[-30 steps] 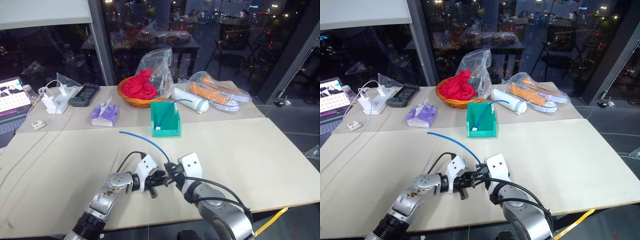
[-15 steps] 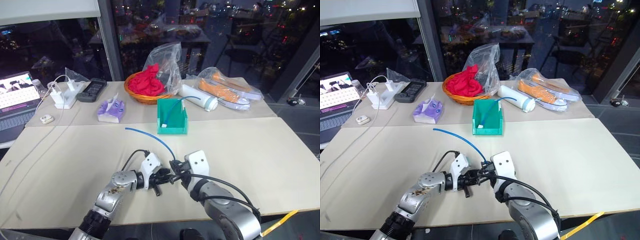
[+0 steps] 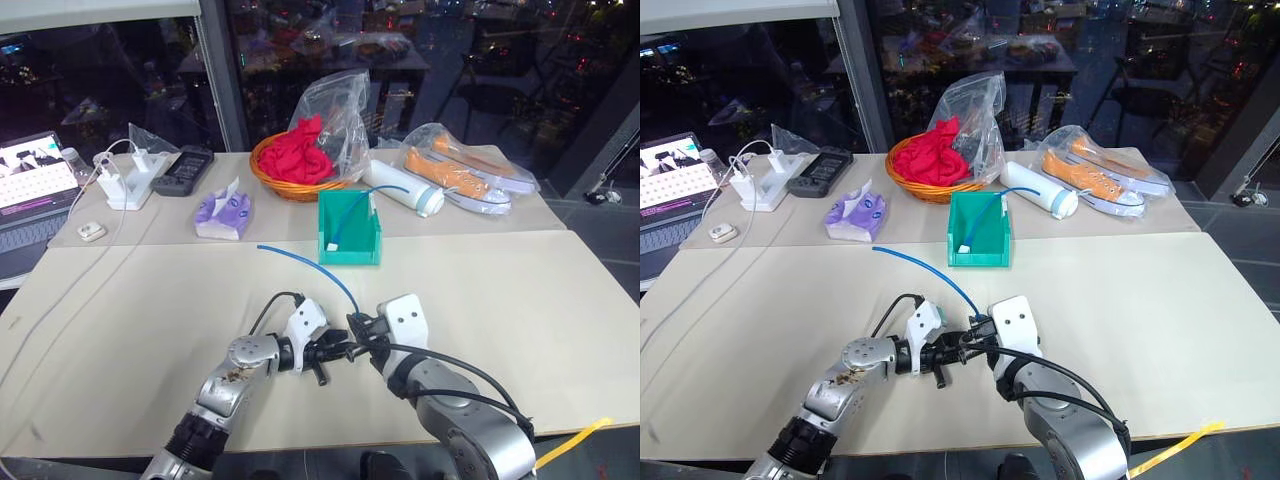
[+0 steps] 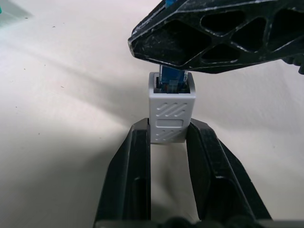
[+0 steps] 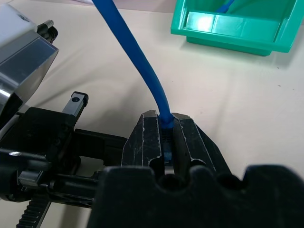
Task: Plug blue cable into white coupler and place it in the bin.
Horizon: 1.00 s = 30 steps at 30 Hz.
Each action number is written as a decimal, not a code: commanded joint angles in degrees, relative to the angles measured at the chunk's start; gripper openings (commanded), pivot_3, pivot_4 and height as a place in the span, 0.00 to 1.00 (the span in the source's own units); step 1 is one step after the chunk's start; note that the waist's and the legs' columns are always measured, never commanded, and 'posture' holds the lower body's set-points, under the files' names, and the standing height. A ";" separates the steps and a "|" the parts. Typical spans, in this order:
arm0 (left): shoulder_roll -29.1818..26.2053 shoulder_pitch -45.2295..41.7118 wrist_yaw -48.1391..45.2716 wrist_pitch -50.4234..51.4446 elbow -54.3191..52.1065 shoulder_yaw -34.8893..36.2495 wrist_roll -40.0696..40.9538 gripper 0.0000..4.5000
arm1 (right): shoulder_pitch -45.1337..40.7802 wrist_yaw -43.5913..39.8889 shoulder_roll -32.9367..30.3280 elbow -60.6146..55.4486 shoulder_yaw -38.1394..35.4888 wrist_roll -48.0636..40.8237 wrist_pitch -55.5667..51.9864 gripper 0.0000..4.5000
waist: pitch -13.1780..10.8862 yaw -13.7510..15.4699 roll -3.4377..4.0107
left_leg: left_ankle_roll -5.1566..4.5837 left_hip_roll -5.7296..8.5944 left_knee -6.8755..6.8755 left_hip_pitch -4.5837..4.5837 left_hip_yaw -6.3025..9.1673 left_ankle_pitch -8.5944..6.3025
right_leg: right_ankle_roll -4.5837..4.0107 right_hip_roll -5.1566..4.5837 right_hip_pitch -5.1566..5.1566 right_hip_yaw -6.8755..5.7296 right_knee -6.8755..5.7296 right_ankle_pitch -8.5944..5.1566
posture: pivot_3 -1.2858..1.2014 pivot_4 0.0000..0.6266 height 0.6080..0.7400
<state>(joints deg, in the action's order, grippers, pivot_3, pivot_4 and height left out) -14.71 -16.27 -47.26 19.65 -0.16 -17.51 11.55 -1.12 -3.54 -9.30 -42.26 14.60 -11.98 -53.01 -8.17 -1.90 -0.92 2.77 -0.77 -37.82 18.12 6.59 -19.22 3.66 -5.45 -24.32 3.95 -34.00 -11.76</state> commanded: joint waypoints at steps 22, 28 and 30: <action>-6.21 5.91 4.49 10.97 -20.76 12.19 10.32 0.76 | -16.28 -2.98 8.99 -0.97 -30.24 -23.39 -14.28 0.00 | -0.91 -0.34 0.08 | -0.01 -0.01 -0.07 0.12 0.04 0.00 | -0.03 0.02 -0.14 -0.01 -0.08 0.03 | 0.52 0.24 0.87; -5.73 7.08 7.55 14.50 -26.01 15.02 14.95 0.76 | -32.29 4.38 16.28 7.49 -44.67 -40.98 -23.57 0.00 | -1.01 -0.75 0.24 | -0.09 -0.01 -0.05 0.37 0.09 -0.05 | -0.16 0.02 -0.53 -0.03 -0.17 0.12 | 0.52 0.24 0.87; -5.31 6.51 8.97 15.07 -26.94 15.83 15.92 0.76 | -39.43 6.84 14.84 14.67 -46.80 -42.03 -21.96 0.00 | -1.05 -0.77 0.31 | -0.03 0.04 -0.06 0.59 0.05 -0.01 | -0.15 -0.04 -0.78 -0.03 -0.22 0.16 | 0.52 0.24 0.87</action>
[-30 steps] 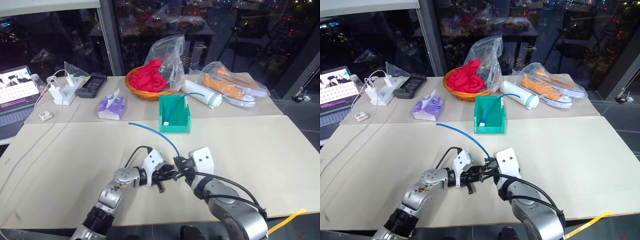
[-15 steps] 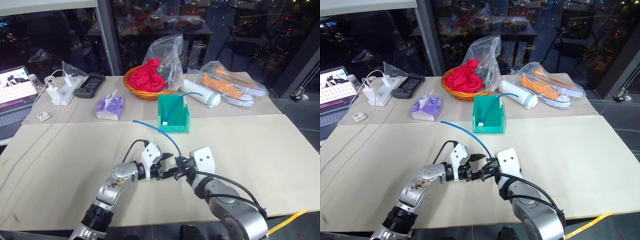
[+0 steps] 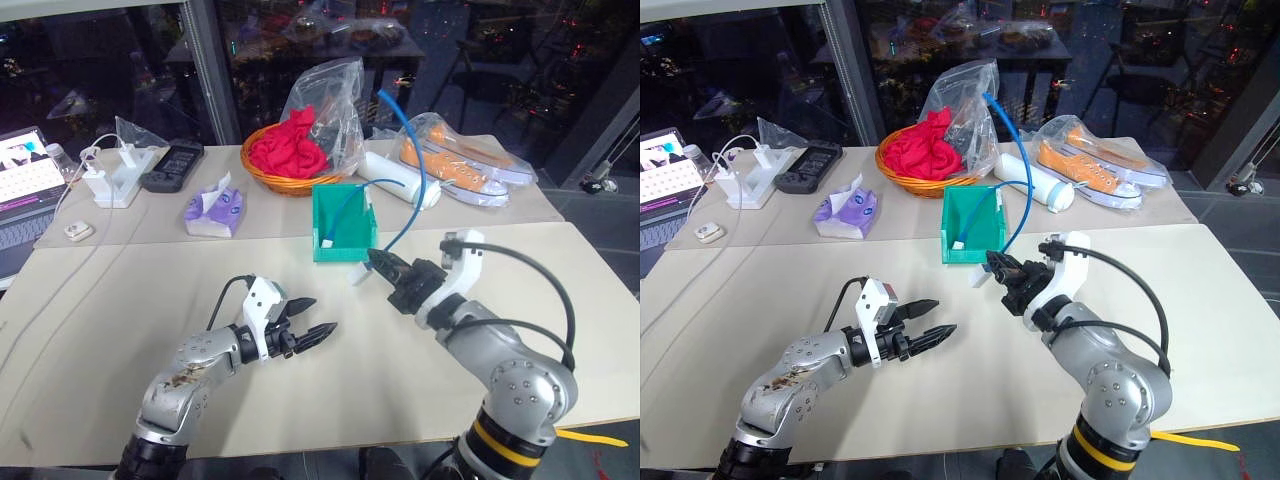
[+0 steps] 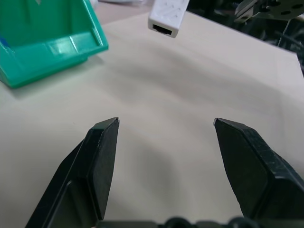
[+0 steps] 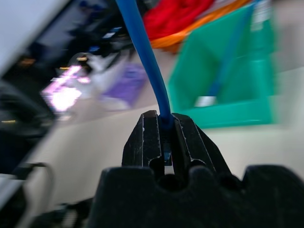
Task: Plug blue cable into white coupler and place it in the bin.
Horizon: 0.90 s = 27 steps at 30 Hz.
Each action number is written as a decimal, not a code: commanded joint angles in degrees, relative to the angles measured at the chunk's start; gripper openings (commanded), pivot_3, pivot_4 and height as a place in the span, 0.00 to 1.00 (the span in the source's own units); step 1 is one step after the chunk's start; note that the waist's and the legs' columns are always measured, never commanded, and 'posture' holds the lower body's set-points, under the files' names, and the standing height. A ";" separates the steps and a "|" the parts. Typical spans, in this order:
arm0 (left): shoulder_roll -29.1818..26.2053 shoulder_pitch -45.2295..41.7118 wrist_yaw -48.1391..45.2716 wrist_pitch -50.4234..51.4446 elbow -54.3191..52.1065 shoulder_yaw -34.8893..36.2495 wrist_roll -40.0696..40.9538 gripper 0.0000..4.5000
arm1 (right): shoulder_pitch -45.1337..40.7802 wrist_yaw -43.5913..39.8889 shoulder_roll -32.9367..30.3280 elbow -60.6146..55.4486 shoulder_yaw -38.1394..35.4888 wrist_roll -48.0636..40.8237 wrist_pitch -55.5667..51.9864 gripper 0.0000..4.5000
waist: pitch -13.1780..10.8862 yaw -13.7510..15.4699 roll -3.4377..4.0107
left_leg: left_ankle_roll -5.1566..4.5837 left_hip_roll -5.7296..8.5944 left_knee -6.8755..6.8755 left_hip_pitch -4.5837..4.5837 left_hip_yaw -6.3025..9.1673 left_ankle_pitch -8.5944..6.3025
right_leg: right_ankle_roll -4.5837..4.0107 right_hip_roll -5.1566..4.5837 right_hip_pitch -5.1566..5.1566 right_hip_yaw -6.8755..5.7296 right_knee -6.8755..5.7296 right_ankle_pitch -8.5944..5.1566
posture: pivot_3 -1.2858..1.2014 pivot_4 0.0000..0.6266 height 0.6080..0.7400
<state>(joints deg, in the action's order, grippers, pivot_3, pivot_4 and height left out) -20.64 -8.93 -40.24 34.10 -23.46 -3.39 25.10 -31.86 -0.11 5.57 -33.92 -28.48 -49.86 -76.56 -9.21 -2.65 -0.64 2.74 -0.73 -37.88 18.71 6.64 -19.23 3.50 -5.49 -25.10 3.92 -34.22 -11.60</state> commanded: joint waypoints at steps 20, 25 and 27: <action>1.49 -0.98 10.29 -0.49 -8.39 2.78 3.50 0.77 | -29.96 -6.98 -10.61 59.03 6.34 12.98 32.07 0.42 | -0.05 -1.73 0.09 | 0.36 -0.02 -0.19 0.39 -0.14 0.21 | -0.01 -0.01 -0.37 0.01 -0.63 0.06 | 0.52 0.24 0.87; 0.31 -1.34 12.78 -2.15 -8.08 1.90 -0.34 0.77 | -30.77 -8.35 -10.54 62.60 7.24 14.48 35.40 0.79 | -0.05 -1.61 0.09 | 0.37 -0.01 -0.46 0.52 -0.14 0.22 | 0.02 -0.03 -0.40 0.01 -0.69 0.08 | 0.52 0.24 0.87; 0.37 -1.67 12.91 -2.87 -7.68 1.67 -0.75 0.77 | -30.87 -8.17 -10.96 62.06 7.04 14.33 35.44 0.97 | -0.05 -1.56 0.09 | 0.37 -0.01 -0.49 0.52 -0.14 0.22 | 0.02 -0.02 -0.40 0.00 -0.73 0.08 | 0.52 0.24 0.87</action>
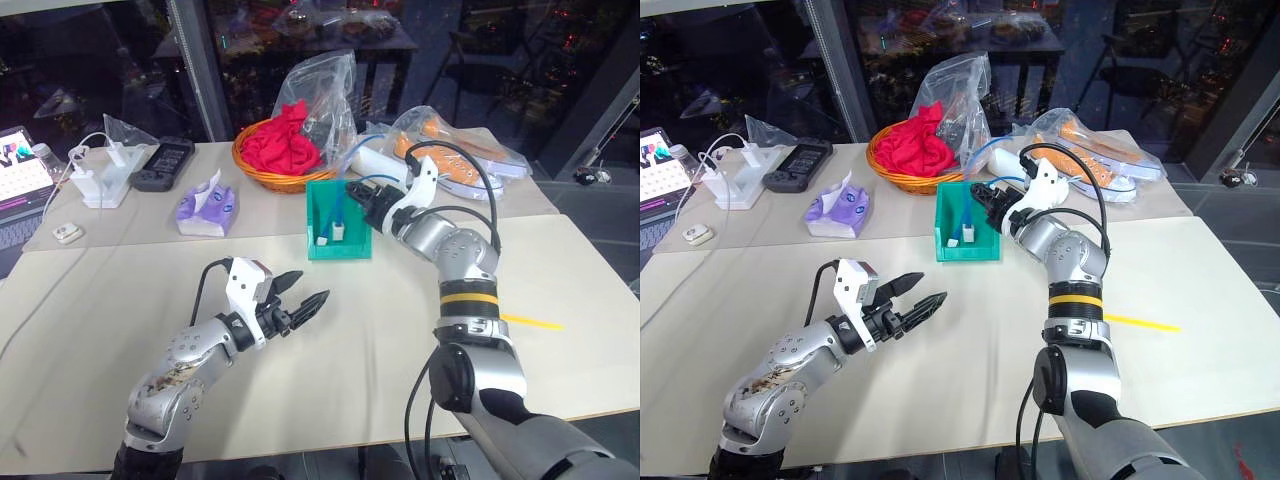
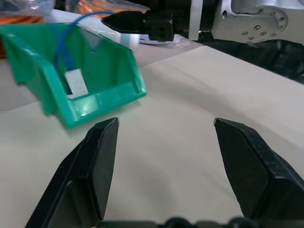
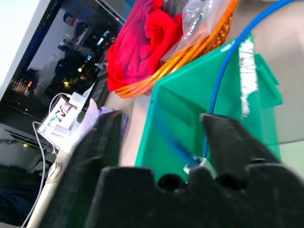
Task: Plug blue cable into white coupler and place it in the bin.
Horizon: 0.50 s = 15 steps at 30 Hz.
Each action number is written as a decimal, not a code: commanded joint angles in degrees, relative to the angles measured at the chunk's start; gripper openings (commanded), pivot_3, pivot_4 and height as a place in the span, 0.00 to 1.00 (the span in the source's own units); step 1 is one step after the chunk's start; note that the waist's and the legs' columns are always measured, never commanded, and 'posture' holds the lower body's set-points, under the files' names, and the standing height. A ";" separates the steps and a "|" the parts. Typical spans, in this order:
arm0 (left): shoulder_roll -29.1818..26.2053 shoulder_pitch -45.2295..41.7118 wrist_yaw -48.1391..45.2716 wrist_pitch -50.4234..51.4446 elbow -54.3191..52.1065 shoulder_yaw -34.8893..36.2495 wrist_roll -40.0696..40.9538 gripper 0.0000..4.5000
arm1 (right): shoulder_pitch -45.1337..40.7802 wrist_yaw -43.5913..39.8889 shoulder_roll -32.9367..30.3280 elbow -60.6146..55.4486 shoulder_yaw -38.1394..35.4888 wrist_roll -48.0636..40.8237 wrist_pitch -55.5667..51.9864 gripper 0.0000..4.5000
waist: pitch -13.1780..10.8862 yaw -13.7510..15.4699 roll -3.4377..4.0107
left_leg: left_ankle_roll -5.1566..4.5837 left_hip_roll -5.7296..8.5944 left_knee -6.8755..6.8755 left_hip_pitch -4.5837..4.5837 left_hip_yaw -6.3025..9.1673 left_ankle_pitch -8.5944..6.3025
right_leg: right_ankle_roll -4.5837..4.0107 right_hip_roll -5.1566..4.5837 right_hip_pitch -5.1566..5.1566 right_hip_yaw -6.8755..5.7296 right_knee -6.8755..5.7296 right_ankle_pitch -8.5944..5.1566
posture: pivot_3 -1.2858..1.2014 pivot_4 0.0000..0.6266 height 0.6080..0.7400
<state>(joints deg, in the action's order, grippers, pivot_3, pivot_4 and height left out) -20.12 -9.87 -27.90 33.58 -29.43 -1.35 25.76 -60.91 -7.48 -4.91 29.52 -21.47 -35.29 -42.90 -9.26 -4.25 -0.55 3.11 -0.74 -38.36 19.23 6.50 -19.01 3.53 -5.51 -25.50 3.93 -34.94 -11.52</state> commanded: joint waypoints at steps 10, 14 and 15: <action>0.74 -1.69 6.09 -5.39 1.27 2.54 -6.39 0.77 | 16.35 -4.01 -17.34 -32.50 6.92 4.34 -6.00 1.00 | 0.00 1.04 0.00 | -0.14 0.01 -0.37 0.15 -0.02 -0.08 | 0.06 -0.06 0.07 -0.05 -0.01 0.03 | 0.52 0.24 0.87; 3.33 -1.00 15.75 -6.49 3.27 7.87 -11.04 0.77 | 33.65 -0.11 -22.42 -48.64 12.98 12.43 -4.19 1.00 | 0.01 1.19 -0.01 | -0.42 0.01 -0.43 0.09 -0.11 -0.24 | 0.07 -0.04 0.10 -0.03 0.00 0.03 | 0.52 0.24 0.87; 3.69 -0.66 16.88 -6.80 3.20 8.47 -11.62 0.77 | 35.91 0.92 -22.07 -50.59 13.51 13.60 -3.82 1.00 | 0.01 0.92 -0.02 | -0.43 0.01 -0.46 0.11 -0.17 -0.24 | 0.07 -0.04 0.07 0.02 0.01 0.04 | 0.52 0.24 0.87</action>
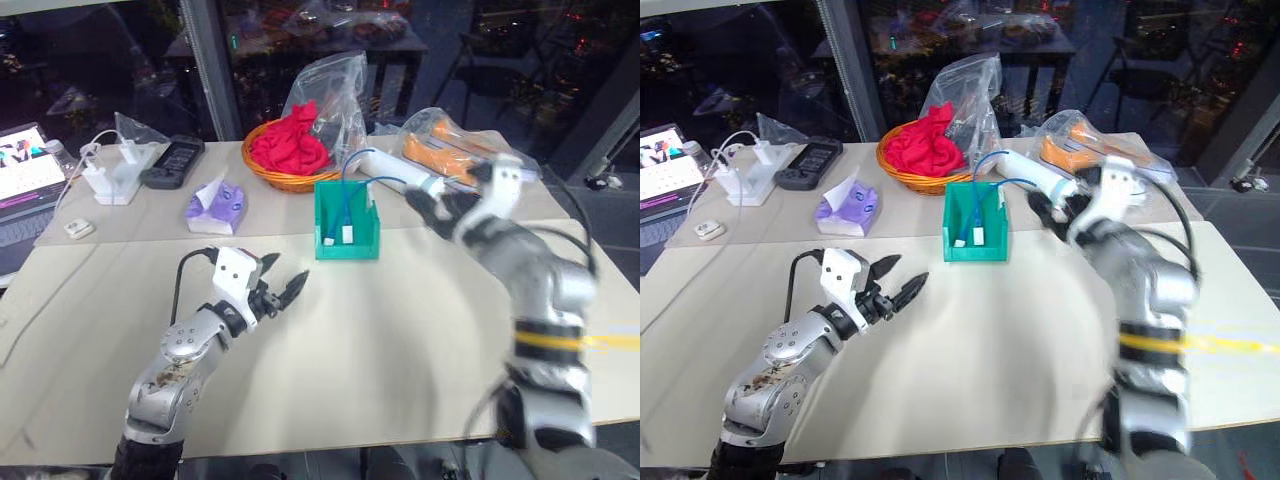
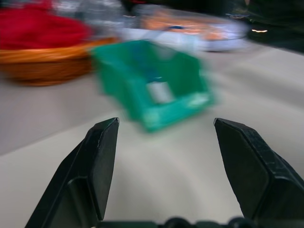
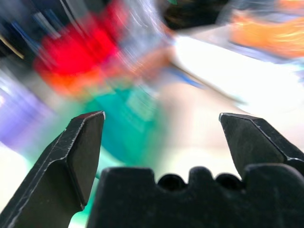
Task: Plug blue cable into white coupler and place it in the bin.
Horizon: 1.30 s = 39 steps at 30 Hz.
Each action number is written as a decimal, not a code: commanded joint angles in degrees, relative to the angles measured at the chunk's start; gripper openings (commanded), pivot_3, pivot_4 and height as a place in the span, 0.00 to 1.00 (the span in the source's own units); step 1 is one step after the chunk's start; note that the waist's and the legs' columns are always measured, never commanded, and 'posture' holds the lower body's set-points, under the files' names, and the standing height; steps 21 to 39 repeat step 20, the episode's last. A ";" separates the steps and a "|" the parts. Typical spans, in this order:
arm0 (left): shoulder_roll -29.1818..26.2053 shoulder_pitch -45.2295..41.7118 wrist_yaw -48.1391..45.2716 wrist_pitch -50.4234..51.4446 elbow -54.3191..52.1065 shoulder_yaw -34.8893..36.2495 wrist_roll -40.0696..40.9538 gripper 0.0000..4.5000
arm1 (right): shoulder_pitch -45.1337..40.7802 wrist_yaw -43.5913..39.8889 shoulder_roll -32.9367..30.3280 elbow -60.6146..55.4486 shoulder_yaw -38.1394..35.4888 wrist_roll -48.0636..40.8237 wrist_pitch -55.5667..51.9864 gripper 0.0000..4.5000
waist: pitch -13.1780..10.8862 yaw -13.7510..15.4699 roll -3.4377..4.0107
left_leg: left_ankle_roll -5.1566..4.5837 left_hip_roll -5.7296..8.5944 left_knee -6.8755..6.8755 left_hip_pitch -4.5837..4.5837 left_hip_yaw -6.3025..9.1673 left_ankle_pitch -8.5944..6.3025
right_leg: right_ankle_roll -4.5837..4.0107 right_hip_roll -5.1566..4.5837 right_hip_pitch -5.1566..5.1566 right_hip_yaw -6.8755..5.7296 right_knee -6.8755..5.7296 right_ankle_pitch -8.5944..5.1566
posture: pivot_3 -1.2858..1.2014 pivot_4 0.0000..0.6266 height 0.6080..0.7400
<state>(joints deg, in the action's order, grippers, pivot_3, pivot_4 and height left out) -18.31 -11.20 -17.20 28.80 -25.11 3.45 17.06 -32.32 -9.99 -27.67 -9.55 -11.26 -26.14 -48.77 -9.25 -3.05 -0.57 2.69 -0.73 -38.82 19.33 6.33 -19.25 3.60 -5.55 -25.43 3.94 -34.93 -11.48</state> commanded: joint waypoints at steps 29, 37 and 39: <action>10.28 3.72 17.37 -1.95 1.94 11.50 -3.86 0.77 | 17.25 7.38 11.79 -7.78 8.01 17.31 18.24 1.00 | 0.00 0.62 -0.05 | 0.26 0.01 -0.12 -0.28 0.01 0.15 | -0.05 0.04 0.26 0.09 0.03 0.30 | 0.52 0.24 0.87; 10.28 3.72 17.37 -1.95 1.94 11.50 -3.86 0.77 | 17.25 7.38 11.79 -7.78 8.01 17.31 18.24 1.00 | 0.00 0.62 -0.05 | 0.26 0.01 -0.12 -0.28 0.01 0.15 | -0.05 0.04 0.26 0.09 0.03 0.30 | 0.52 0.24 0.87; 10.28 3.72 17.37 -1.95 1.94 11.50 -3.86 0.77 | 17.25 7.38 11.79 -7.78 8.01 17.31 18.24 1.00 | 0.00 0.62 -0.05 | 0.26 0.01 -0.12 -0.28 0.01 0.15 | -0.05 0.04 0.26 0.09 0.03 0.30 | 0.52 0.24 0.87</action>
